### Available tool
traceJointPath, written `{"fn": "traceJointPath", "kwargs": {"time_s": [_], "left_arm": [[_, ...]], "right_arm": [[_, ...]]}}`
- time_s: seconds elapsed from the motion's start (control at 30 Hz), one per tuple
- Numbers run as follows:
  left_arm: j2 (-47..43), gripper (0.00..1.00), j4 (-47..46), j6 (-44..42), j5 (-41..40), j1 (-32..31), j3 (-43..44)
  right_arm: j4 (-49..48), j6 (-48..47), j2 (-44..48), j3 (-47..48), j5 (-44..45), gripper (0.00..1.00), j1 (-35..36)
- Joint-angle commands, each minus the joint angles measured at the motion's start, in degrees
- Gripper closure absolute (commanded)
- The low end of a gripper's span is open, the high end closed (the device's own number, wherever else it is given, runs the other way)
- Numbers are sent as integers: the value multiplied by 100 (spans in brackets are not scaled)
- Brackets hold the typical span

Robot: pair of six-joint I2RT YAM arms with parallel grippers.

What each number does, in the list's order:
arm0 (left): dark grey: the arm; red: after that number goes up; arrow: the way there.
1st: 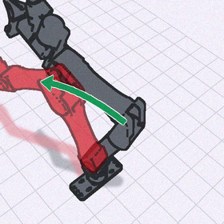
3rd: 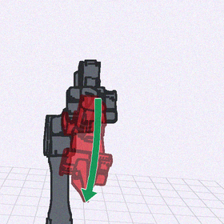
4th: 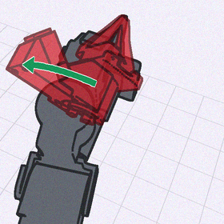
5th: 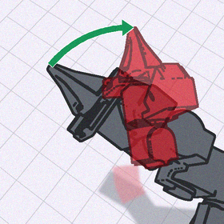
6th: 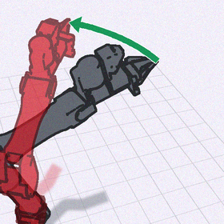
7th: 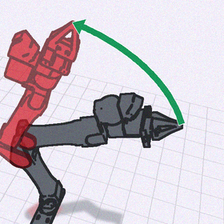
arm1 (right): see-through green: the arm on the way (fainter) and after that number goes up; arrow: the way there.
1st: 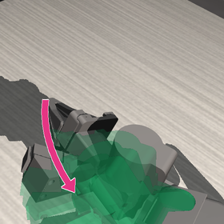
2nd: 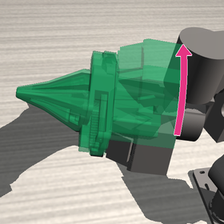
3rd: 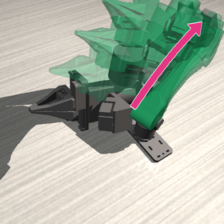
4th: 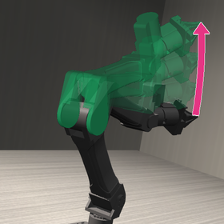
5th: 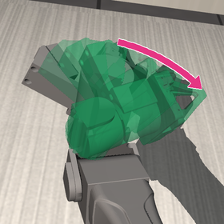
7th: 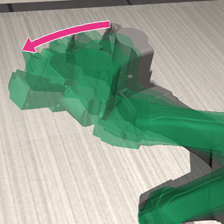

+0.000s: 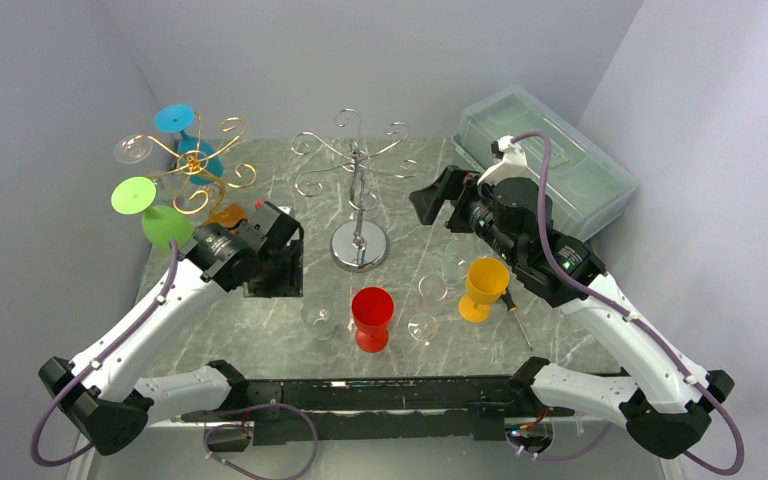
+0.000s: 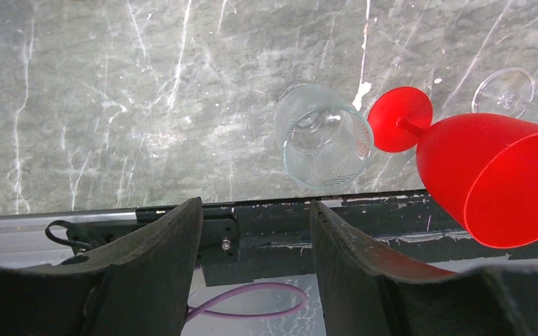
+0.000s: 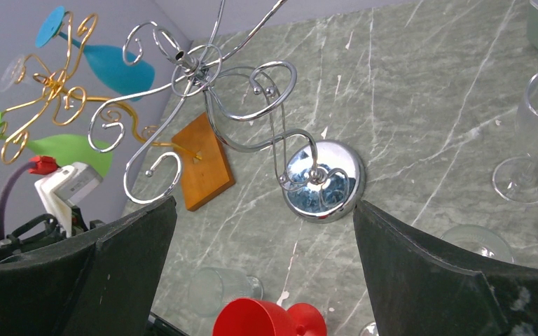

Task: Take the wine glass off the wine glass rack
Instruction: Place the wine glass at the center of the board, then pick up the wine glass from the wine rack.

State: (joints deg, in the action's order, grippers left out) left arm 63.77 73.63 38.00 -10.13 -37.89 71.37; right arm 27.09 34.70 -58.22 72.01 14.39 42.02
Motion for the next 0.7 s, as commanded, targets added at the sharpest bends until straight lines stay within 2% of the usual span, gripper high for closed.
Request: {"fn": "traceJointPath", "kwargs": {"time_s": [0.0, 0.2, 0.4, 0.47, 0.63, 0.67], "left_arm": [[-188, 37, 318, 266, -331, 25, 296], [-317, 37, 476, 180, -349, 19, 939], [-137, 35, 653, -123, -552, 19, 2261], [-59, 28, 557, -281, -590, 23, 2617], [219, 24, 61, -910, -1010, 18, 3354], [313, 20, -37, -1037, -1151, 18, 3510]], "right_arm": [[-140, 27, -1, 69, -86, 0, -29], [-151, 37, 3, 59, -112, 0, -27], [-114, 21, -38, 107, -164, 0, -33], [-84, 4, -58, 141, -165, 0, -32], [-43, -27, -89, 227, -165, 0, -27], [-19, -39, -113, 250, -165, 0, -27]]}}
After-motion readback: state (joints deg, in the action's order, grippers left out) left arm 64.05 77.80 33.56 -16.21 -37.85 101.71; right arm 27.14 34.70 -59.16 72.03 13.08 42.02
